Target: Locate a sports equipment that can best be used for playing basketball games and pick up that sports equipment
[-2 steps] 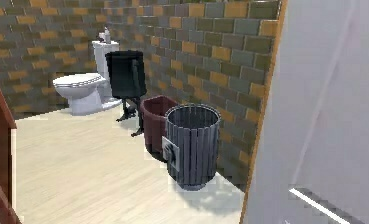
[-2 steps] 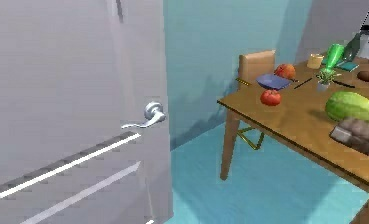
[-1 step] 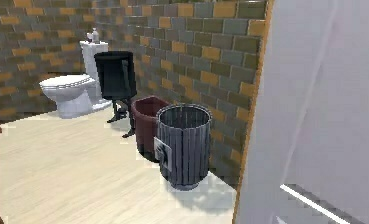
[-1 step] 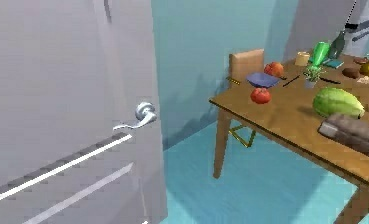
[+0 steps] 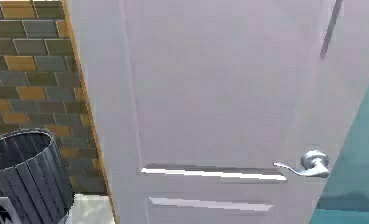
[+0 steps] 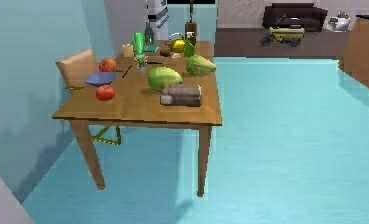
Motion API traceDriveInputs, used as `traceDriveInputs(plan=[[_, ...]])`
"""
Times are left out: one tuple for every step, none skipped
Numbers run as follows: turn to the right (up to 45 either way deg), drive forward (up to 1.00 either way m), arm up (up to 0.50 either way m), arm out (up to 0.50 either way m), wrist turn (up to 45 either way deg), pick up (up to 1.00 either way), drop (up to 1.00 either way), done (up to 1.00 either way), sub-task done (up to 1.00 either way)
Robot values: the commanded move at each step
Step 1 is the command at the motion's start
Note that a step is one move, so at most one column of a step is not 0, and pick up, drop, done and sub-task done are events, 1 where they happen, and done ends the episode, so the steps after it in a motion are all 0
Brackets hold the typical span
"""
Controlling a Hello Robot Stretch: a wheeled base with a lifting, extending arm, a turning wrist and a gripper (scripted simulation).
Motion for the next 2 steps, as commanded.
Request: traceDriveInputs(plan=[[45.0,0.0,0.0,0.0,0.0,0.0,0.0,0.0,0.0],[3.0,0.0,0.0,0.0,0.0,0.0,0.0,0.0,0.0]])
